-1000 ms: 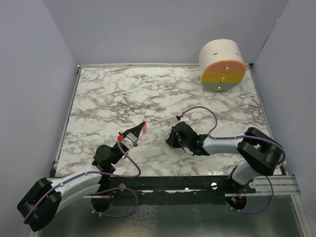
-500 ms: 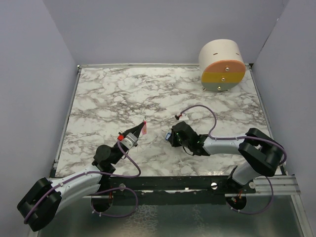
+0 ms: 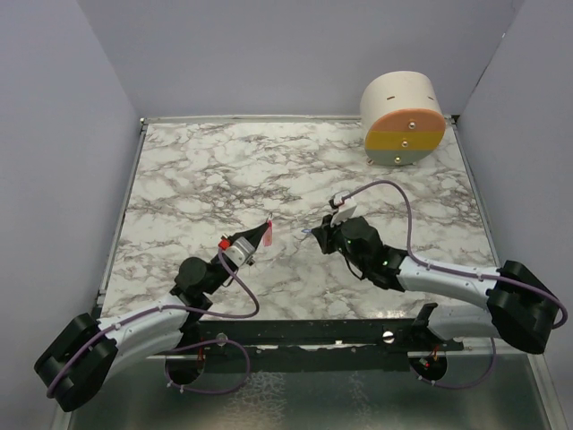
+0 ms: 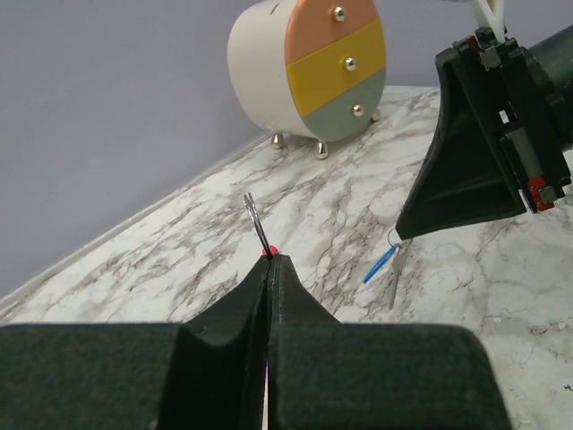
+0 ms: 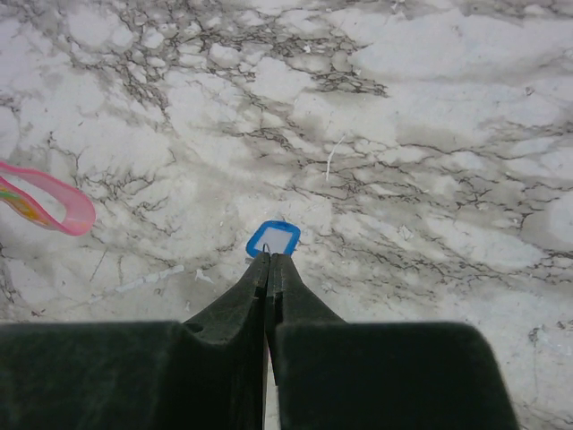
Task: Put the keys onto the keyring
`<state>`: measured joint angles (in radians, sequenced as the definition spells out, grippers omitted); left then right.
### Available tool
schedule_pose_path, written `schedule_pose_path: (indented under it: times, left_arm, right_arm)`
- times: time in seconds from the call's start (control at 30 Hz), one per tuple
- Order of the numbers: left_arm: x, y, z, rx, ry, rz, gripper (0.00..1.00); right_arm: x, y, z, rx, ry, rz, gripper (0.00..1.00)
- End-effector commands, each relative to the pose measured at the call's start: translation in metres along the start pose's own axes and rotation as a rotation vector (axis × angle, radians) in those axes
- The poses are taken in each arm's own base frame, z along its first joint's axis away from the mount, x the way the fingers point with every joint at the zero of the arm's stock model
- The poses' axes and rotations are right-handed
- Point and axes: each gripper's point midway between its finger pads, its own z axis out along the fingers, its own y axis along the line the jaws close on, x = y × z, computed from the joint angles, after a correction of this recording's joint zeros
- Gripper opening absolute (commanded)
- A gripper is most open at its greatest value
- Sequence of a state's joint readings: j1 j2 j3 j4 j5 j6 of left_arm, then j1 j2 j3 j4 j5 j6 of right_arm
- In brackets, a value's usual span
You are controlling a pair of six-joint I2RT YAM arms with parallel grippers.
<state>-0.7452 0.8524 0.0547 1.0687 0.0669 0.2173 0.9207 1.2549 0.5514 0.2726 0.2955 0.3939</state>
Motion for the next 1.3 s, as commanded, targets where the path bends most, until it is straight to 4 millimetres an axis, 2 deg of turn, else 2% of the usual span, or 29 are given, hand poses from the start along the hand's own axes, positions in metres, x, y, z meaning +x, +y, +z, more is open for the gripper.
schedule_pose_path:
  times: [0.0, 0.23, 0.5, 0.9, 1.27]
  left_arm:
    - [-0.024, -0.008, 0.008, 0.061, -0.078, -0.039, 0.0]
    - [-0.039, -0.025, 0.012, 0.164, -0.122, -0.053, 0.0]
    - [-0.038, -0.043, 0.019, 0.273, -0.108, -0.062, 0.0]
    - [-0.027, -0.05, 0.023, 0.314, -0.072, -0.053, 0.0]
    - [-0.02, -0.053, 0.027, 0.328, -0.049, -0.042, 0.0]
  right_arm:
    - [-0.028, -0.007, -0.01, 0.007, -0.125, -0.065, 0.01]
    - [-0.043, -0.003, -0.023, -0.031, -0.192, -0.091, 0.01]
    - [-0.06, 0.004, -0.032, -0.057, -0.213, -0.1, 0.01]
    - [-0.086, 0.02, -0.063, -0.165, -0.272, -0.1, 0.01]
    - [-0.086, 0.033, -0.065, -0.227, -0.24, -0.134, 0.01]
